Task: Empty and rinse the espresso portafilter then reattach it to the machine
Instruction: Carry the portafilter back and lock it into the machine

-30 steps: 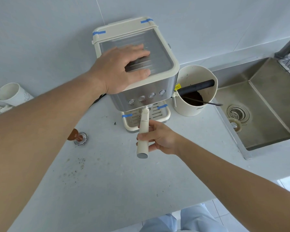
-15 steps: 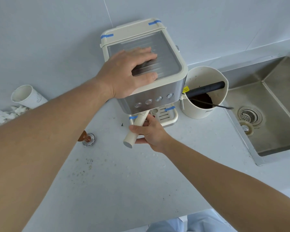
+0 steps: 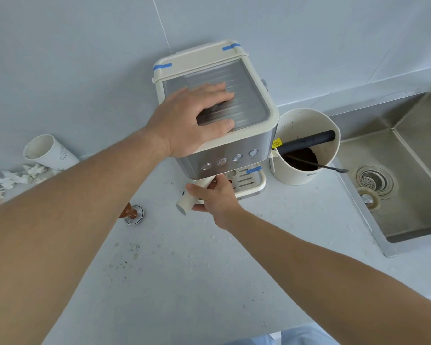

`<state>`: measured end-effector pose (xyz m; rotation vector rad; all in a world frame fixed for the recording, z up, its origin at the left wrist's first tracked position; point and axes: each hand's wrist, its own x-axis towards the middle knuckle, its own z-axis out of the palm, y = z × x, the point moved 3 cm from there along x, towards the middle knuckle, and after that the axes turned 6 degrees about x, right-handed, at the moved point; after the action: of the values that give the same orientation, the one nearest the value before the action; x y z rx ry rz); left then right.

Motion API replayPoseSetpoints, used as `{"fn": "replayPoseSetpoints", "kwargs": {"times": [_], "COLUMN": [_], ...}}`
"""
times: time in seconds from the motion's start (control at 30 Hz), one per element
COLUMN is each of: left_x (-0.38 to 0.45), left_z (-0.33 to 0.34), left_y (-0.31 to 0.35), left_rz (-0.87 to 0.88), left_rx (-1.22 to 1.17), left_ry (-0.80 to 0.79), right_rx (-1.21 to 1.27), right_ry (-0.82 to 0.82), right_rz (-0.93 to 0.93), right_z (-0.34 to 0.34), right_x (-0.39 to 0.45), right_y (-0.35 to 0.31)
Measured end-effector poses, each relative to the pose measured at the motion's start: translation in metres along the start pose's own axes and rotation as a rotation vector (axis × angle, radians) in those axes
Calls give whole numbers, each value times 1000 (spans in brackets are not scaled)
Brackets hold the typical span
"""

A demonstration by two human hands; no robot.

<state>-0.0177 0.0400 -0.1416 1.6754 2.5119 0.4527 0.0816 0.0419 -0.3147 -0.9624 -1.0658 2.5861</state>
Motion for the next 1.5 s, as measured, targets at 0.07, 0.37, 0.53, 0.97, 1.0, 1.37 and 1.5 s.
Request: {"fn": "replayPoseSetpoints", "kwargs": {"times": [0.07,0.37,0.53,0.97,1.0,1.37,1.5], "left_x": [0,1,1,2,2,3,3], "left_z": [0,2,2,0,0,1,2], "left_y": [0,-2,-2,-1,-1,-2,-2], "left_rz": [0,0,0,-2,-2,5,2], "left_rx": [-1,3,6,12,12,8,8], "left_ry": [-2,7,4,15,15,27,26], "right_rx": [29,47,32,59,53,120,115], "right_ry": [10,21,32,74,80,99,68], "right_rz": [-3,-25,-31,-48,-46,-40,-68], "right_z": [4,6,8,28,30,39,40], "right_x": [-2,-13,-7,9,9,1,-5], "right_y": [2,22,17,11,11,14,15]}}
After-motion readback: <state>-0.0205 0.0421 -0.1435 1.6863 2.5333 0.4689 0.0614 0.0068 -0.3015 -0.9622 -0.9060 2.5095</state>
